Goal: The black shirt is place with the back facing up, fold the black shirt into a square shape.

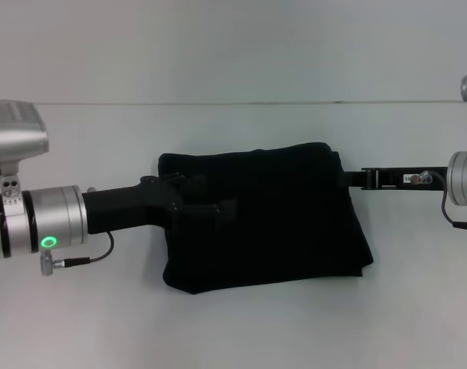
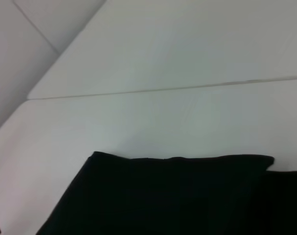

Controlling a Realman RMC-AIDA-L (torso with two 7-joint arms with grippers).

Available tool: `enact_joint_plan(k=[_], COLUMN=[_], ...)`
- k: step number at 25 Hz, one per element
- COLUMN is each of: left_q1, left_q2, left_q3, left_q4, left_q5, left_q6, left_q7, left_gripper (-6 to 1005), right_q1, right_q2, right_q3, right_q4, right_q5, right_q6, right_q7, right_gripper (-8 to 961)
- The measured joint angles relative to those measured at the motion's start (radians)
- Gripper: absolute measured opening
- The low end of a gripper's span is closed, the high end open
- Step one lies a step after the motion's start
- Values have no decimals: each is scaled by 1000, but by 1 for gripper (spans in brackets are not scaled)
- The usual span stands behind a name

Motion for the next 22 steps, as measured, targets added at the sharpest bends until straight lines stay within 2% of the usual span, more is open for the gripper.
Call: enact_joint_plan(k=[5, 9, 11, 19, 22], left_q1=[-7, -9, -9, -8, -9], left_q2=[-1, -1, -1, -1, 0], left_q3=[0, -2, -2, -6, -6], left_q4=[0, 0, 0, 1, 0], left_q5=[0, 0, -2, -25, -32], left_q6=[-50, -75, -81, -138, -207], left_q7=[-30, -35, -36, -86, -144], left_gripper=[893, 891, 890, 886, 884], right_q1=[-12, -16, -16, -40, -47], right_q2=[4, -2, -11, -72, -75], right_q3=[24, 73, 79, 77, 83], right_q4=[-10, -12, -12, -12, -12], right_q5=[10, 18, 19, 12, 16], right_q6=[20, 30, 20, -168, -194], right_q7=[-38, -78, -76, -36, -42], right_gripper=[0, 113, 170, 594, 579])
